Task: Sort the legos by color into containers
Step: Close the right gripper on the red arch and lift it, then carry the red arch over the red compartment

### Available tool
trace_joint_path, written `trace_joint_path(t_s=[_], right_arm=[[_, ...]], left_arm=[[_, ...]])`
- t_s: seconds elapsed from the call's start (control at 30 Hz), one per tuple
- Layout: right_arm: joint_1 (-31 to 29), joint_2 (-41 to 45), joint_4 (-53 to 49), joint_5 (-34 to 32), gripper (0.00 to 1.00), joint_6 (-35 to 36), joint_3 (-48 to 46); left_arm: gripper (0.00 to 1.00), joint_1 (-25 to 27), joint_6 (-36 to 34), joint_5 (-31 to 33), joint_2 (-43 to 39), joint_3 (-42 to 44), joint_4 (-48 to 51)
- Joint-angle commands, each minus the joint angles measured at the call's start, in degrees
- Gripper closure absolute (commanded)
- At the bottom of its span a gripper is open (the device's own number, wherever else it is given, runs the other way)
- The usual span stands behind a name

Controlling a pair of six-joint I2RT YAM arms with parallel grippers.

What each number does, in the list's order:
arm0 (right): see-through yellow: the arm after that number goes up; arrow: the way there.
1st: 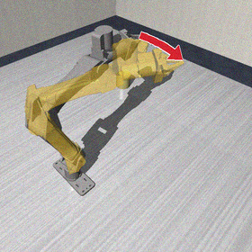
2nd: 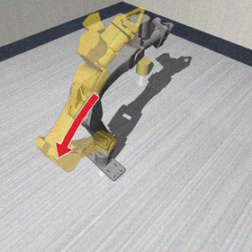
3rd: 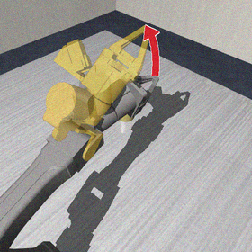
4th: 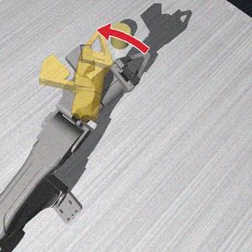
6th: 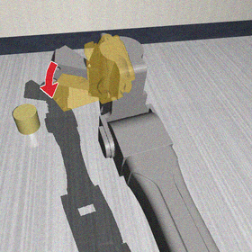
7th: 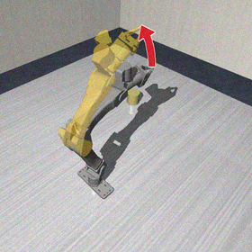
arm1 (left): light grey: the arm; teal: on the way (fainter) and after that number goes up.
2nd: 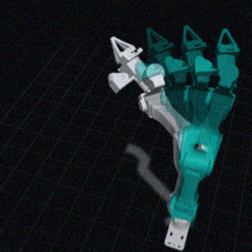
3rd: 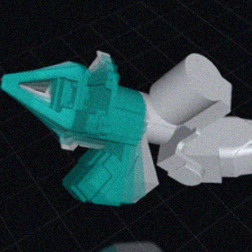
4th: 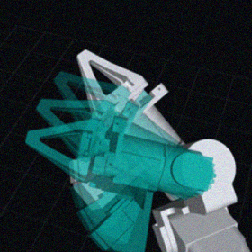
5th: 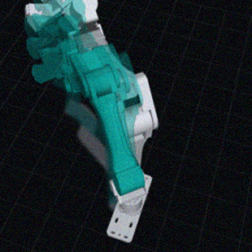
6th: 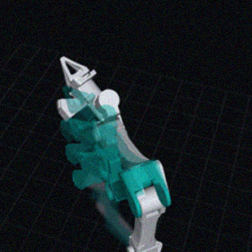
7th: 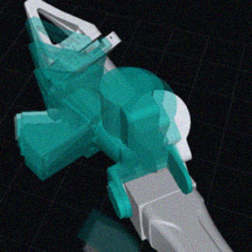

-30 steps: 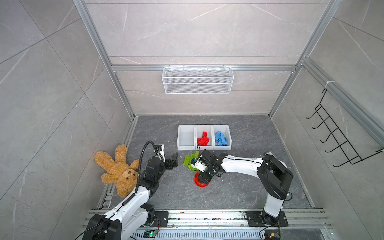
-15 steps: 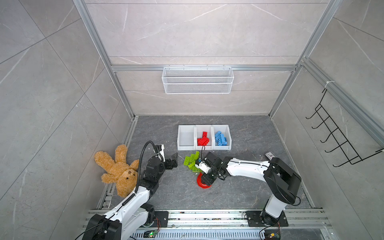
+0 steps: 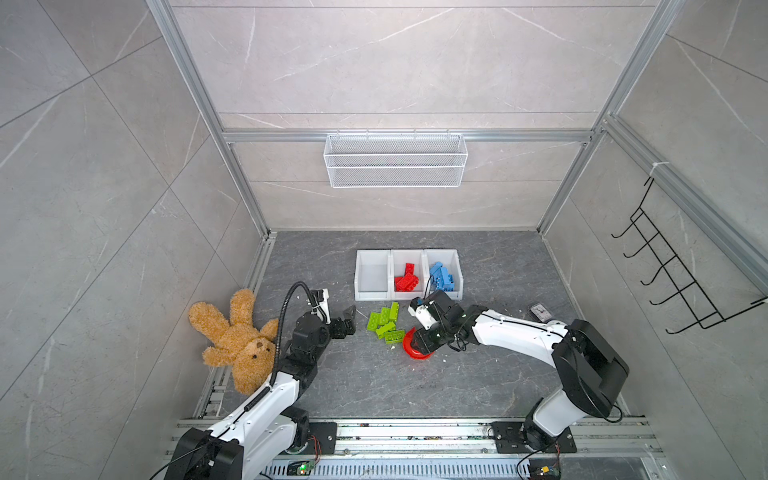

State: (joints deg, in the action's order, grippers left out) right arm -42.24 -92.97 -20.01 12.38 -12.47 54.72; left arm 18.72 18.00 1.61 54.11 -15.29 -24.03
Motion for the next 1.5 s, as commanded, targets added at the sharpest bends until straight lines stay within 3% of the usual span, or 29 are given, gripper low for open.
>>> trace_joint_path(t_s=[0.0,0.4,1.03,1.33,1.4,1.47], right_arm=[[1.9,1.7,0.5,1.7,0.74,-2.3,1.0],[6.2,-4.4,0.0,-1.8,0.75,-4.2,15.1],[12.2,-27.4,-3.8,-6.1,0.74,-3.2,45.1],[12.6,-32.1,-5.5,-6.4,0.72,-4.6,48.8],[12.7,-32.0,-5.6,-6.6,0.68,-4.6,48.7],[12.8,-31.6,-5.9,-6.6,0.56,-4.3,48.7]], left_arm=[[0.01,0.1,0.2,-1.2,0.4,-1.8,-2.0],[0.01,0.1,0.3,-3.2,1.5,-2.4,-2.5],[0.01,0.1,0.0,-3.5,2.1,-2.6,-2.5],[0.01,0.1,-0.2,-2.6,0.6,-2.2,-2.1],[0.01,0.1,-0.2,-2.6,0.6,-2.2,-2.0],[0.01,0.1,-0.2,-2.6,0.6,-2.3,-2.0]])
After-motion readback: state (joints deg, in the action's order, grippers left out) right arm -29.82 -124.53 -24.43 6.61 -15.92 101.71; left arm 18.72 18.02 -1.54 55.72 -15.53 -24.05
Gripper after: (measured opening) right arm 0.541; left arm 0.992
